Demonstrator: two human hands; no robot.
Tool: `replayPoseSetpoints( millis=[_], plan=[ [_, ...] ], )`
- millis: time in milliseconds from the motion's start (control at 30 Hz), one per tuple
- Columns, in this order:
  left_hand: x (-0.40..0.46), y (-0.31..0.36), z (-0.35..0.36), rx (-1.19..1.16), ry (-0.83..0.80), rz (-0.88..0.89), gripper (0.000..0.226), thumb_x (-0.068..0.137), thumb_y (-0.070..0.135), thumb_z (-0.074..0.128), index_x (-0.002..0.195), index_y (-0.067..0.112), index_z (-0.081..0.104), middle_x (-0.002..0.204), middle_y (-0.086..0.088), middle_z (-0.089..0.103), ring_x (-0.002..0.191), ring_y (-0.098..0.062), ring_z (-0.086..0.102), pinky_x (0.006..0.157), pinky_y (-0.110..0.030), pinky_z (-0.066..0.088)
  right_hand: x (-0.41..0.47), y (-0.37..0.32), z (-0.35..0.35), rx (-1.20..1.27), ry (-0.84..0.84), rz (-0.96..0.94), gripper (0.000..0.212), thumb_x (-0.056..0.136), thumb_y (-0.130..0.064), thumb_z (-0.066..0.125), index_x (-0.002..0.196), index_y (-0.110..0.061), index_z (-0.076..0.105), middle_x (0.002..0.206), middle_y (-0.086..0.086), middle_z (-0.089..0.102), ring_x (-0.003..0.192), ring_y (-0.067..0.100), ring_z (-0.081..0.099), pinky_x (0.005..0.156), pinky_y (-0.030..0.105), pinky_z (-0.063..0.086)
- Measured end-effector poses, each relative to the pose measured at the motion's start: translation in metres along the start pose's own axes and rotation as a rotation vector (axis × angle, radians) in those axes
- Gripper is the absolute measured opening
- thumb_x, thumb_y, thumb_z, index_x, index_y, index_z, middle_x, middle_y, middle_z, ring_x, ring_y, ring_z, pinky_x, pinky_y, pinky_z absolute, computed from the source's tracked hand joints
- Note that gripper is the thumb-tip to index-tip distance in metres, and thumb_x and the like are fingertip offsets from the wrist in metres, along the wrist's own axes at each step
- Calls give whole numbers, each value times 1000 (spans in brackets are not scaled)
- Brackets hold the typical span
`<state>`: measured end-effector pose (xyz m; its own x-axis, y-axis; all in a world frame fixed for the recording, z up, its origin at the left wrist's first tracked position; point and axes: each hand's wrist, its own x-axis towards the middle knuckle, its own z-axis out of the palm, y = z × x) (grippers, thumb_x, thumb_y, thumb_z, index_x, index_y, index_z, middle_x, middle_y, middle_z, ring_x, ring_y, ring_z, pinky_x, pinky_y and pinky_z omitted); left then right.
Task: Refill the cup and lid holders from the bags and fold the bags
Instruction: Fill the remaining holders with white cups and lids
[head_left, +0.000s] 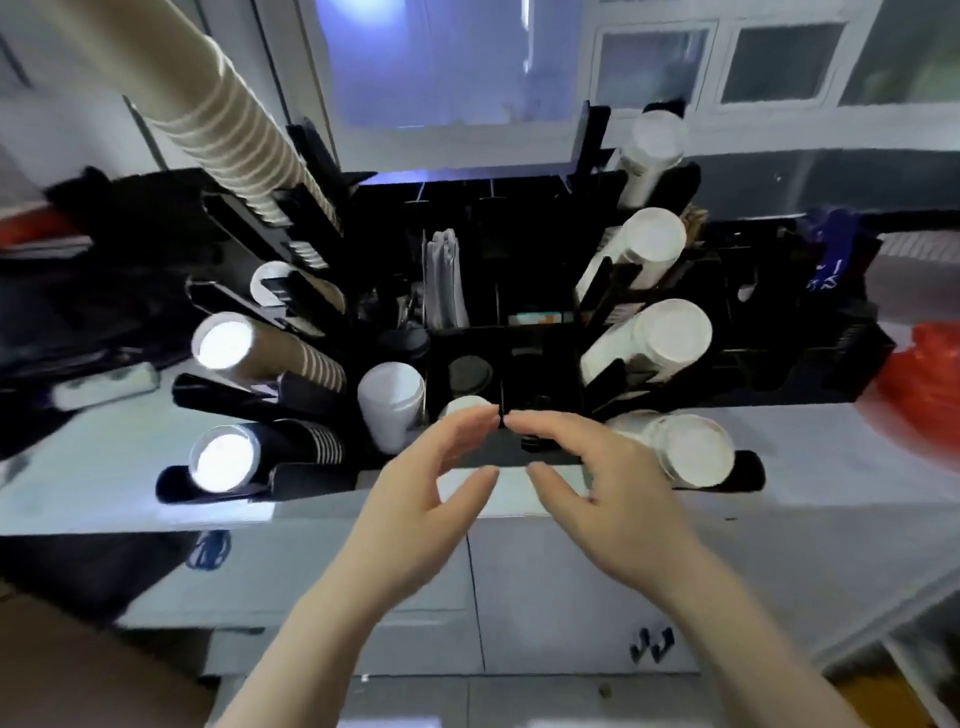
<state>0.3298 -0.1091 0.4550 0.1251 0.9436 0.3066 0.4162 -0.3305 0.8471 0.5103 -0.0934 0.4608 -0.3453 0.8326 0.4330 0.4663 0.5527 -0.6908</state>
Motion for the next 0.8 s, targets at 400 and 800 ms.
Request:
replayPoseSetpoints(
  millis=[400, 800],
  plan=[
    [-39, -21, -162, -92, 267, 11, 36, 86, 22, 54, 117, 40, 57, 117, 21, 66, 117, 2, 56, 96, -26, 44, 70, -96, 114, 55, -70, -122, 38, 87, -8, 61, 120, -25, 65, 114, -29, 57, 113, -10, 50, 94, 4, 33],
    [-16, -89, -280, 39, 164, 32, 52, 91, 6, 57, 127, 42, 47, 126, 18, 59, 115, 10, 53, 101, -14, 41, 151, -142, 231, 148, 211, -17, 29, 84, -6, 64, 101, -29, 69, 90, -21, 69, 83, 0, 66, 76, 10, 48]
  ],
)
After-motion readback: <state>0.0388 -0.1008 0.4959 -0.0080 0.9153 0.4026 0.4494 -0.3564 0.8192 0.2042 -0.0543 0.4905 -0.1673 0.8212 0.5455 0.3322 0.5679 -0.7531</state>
